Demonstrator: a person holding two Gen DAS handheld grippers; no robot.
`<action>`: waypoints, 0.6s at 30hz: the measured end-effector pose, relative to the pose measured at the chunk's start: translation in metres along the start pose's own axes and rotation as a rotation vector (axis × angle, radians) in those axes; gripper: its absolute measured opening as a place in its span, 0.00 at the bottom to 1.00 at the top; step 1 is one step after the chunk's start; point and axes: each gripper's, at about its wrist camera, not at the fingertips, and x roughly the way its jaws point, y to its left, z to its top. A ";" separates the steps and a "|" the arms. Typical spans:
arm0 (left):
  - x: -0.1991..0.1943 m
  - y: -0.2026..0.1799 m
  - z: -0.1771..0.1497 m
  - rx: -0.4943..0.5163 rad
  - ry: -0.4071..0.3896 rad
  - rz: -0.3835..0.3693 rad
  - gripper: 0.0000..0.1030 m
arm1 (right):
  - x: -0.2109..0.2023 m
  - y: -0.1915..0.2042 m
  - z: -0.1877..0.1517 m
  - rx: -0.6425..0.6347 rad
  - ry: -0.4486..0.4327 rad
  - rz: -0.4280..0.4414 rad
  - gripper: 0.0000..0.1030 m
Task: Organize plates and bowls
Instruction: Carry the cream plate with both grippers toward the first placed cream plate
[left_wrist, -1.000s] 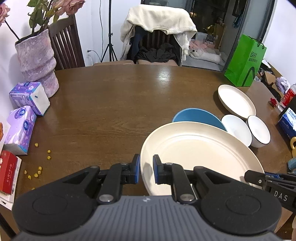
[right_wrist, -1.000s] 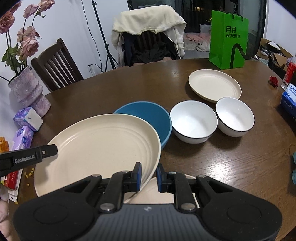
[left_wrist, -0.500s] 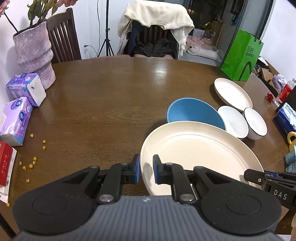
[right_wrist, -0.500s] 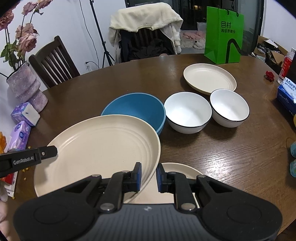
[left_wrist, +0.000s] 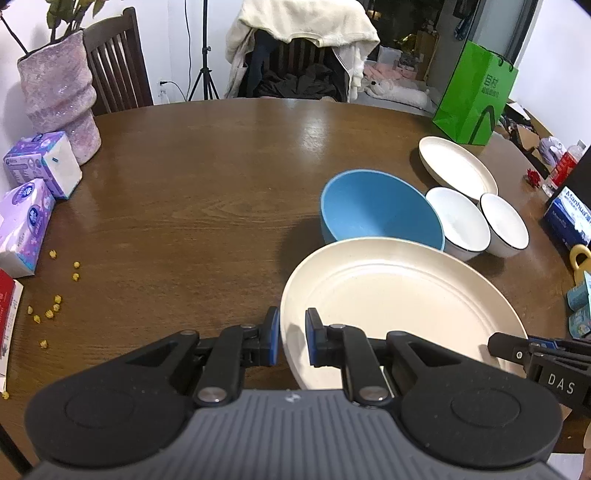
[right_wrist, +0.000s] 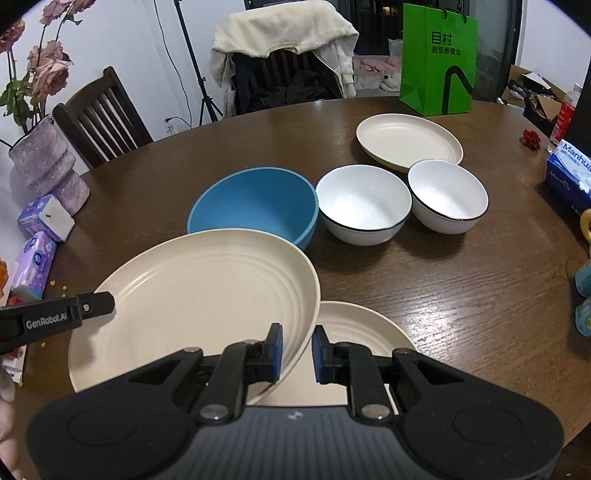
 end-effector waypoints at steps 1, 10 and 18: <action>0.002 -0.002 -0.001 0.002 0.004 -0.001 0.14 | 0.000 -0.002 -0.001 0.001 0.002 -0.003 0.16; 0.000 -0.013 -0.012 0.042 -0.015 -0.007 0.14 | 0.000 -0.015 -0.014 0.012 0.001 -0.011 0.16; -0.006 -0.027 -0.022 0.111 -0.055 -0.006 0.14 | -0.004 -0.023 -0.025 0.021 -0.027 -0.019 0.16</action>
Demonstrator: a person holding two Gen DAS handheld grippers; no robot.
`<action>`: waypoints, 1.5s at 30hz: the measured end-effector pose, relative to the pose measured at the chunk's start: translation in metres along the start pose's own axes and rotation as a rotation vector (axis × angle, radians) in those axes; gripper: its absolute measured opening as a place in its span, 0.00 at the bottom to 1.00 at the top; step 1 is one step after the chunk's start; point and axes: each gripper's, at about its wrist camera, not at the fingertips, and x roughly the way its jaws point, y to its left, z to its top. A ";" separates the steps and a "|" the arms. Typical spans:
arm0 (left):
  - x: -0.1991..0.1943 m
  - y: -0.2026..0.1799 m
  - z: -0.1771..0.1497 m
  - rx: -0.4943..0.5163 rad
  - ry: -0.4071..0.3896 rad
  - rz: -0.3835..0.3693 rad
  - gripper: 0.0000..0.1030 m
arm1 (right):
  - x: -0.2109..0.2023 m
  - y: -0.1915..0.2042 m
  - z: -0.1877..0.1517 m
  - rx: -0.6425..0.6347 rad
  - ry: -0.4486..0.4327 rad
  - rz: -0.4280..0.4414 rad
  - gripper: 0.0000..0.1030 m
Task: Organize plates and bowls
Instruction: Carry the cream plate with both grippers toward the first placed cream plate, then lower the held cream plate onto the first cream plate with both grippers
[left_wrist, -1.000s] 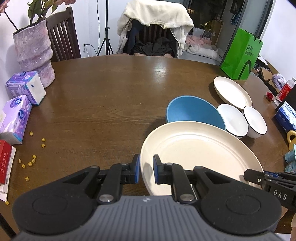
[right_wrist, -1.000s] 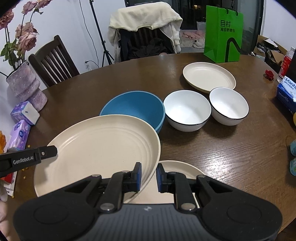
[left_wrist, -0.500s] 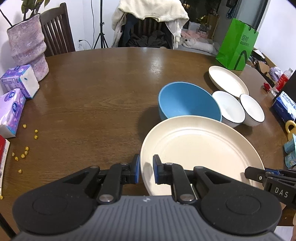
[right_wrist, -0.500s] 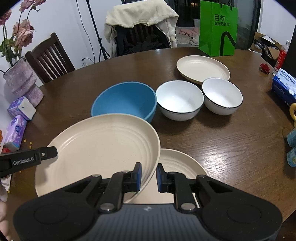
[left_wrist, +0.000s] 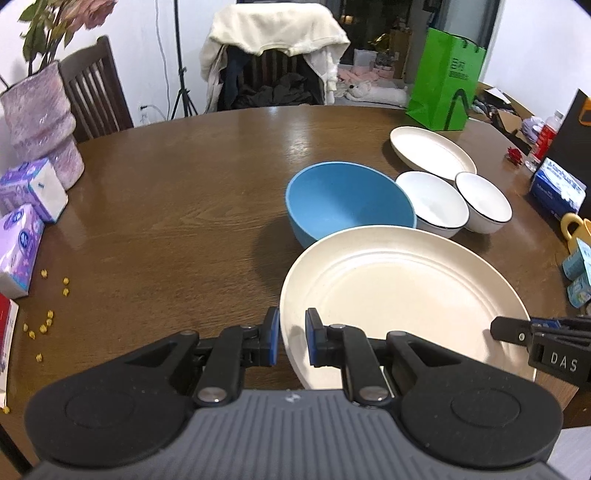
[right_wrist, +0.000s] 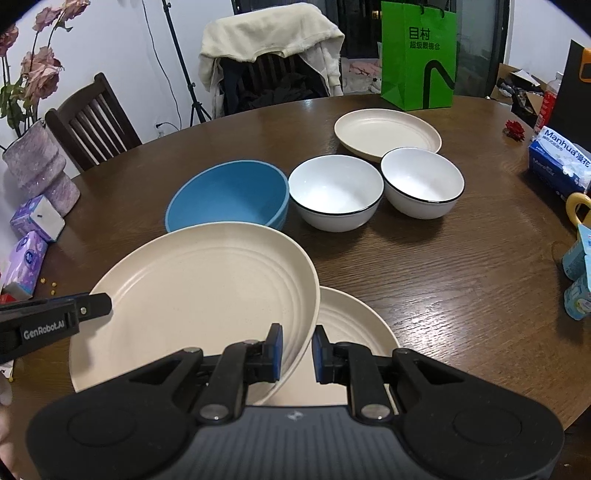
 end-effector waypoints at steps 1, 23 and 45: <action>-0.001 -0.001 -0.001 0.006 -0.004 -0.004 0.14 | -0.001 -0.001 -0.002 -0.001 -0.007 -0.003 0.16; 0.016 -0.047 -0.022 0.145 0.049 -0.110 0.14 | -0.014 -0.043 -0.032 0.048 -0.031 -0.100 0.16; 0.051 -0.060 -0.038 0.180 0.151 -0.102 0.14 | 0.014 -0.058 -0.050 0.029 0.048 -0.124 0.16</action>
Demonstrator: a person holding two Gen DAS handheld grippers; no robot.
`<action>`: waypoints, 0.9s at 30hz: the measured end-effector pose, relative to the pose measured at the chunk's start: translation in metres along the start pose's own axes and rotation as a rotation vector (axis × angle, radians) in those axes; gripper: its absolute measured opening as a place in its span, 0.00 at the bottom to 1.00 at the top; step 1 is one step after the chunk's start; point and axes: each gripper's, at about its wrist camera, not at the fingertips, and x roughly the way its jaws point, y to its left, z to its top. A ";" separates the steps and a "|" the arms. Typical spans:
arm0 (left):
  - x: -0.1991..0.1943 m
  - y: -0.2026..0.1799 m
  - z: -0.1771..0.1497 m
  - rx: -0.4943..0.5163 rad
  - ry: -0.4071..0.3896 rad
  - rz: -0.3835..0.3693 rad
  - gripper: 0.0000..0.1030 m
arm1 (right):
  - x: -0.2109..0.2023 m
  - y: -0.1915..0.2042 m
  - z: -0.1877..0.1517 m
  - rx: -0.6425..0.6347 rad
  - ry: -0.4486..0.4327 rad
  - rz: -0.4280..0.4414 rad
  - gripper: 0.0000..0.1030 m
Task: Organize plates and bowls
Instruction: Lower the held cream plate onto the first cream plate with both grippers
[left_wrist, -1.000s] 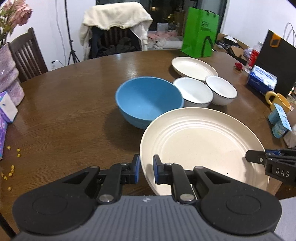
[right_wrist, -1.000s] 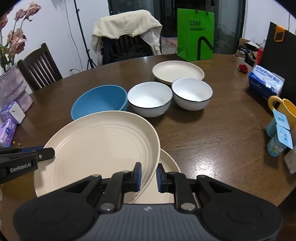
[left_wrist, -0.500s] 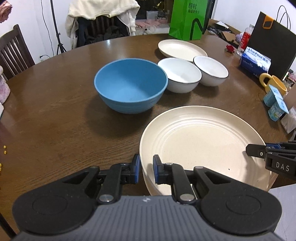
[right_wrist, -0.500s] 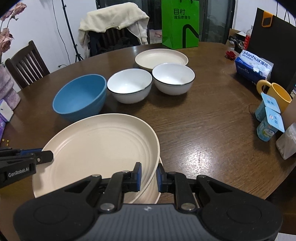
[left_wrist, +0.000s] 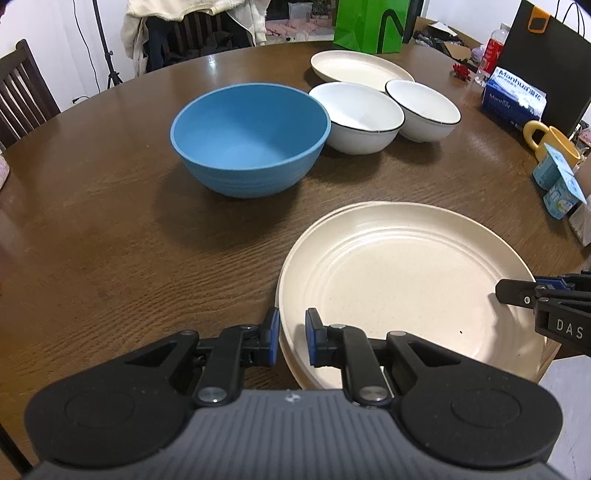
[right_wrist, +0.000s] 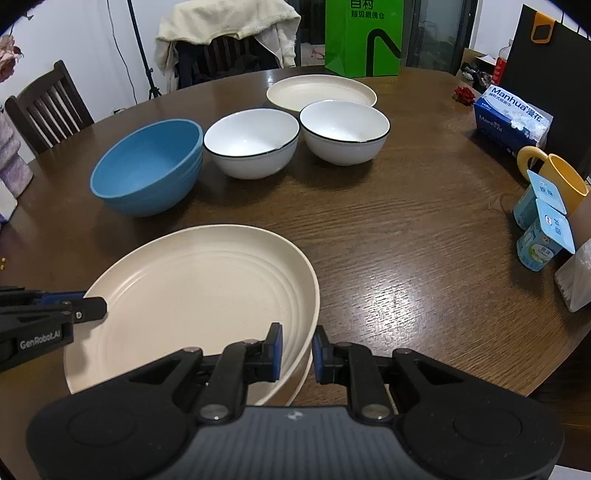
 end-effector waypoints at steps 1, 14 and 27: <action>0.001 0.000 -0.001 0.001 0.003 0.000 0.14 | 0.001 0.000 -0.001 -0.003 0.003 -0.001 0.16; 0.012 -0.002 -0.003 0.011 0.023 0.027 0.14 | 0.020 0.004 -0.004 -0.038 0.053 -0.006 0.17; 0.015 -0.011 -0.004 0.068 -0.006 0.072 0.14 | 0.034 0.017 -0.005 -0.094 0.080 -0.070 0.19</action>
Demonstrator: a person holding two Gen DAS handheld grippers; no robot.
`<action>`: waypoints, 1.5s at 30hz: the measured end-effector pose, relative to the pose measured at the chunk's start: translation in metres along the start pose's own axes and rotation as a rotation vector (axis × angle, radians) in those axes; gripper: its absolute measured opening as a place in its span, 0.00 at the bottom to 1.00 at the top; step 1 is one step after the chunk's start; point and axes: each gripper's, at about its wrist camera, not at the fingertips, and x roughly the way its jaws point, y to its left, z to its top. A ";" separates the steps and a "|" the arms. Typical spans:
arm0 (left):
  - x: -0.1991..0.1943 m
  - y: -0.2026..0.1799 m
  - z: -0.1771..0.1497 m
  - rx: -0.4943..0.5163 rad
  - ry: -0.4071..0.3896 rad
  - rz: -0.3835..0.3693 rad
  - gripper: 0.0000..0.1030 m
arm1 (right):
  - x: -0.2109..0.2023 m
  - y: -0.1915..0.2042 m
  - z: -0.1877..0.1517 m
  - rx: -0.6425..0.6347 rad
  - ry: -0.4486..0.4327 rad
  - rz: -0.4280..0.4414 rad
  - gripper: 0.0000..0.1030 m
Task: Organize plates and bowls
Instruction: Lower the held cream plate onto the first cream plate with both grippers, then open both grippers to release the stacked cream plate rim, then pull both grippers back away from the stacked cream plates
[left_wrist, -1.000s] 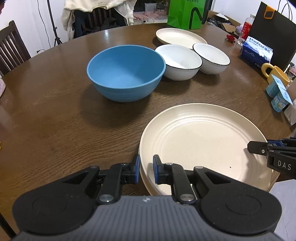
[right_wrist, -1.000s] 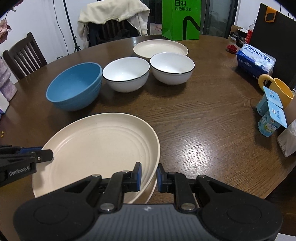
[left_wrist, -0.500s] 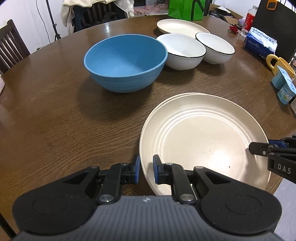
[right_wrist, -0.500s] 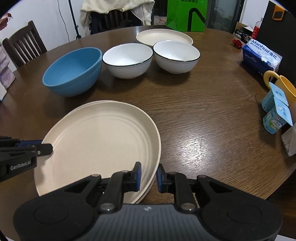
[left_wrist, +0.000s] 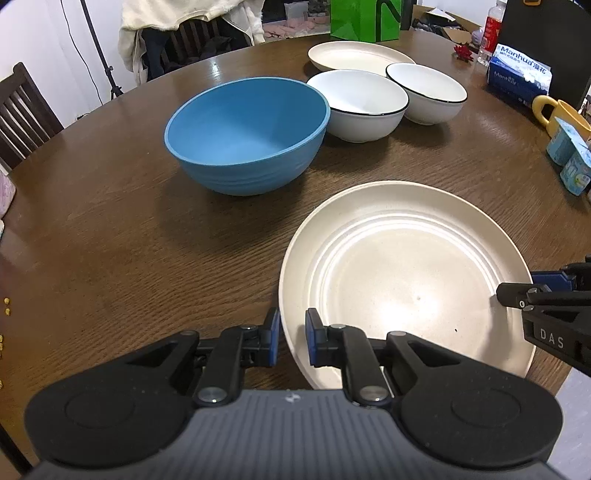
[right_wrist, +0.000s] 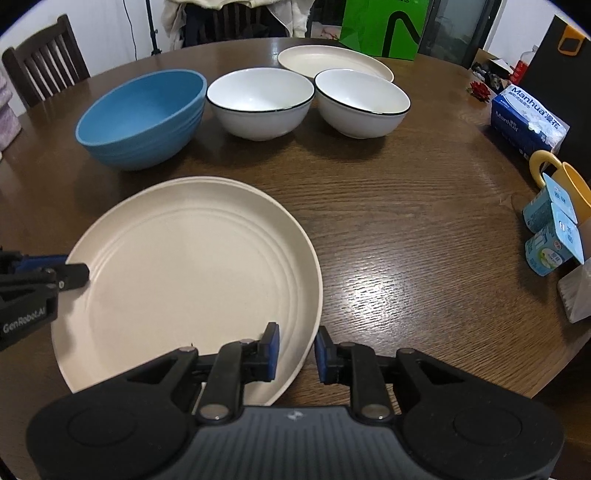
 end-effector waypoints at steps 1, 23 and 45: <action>0.001 0.000 0.000 -0.001 0.002 -0.001 0.14 | 0.001 0.001 0.000 -0.004 0.001 -0.006 0.19; -0.012 0.022 0.008 -0.113 -0.035 -0.086 1.00 | -0.007 -0.018 0.011 0.102 0.009 0.094 0.86; -0.040 0.052 0.004 -0.206 -0.081 -0.107 1.00 | -0.037 -0.024 0.024 0.147 -0.036 0.147 1.00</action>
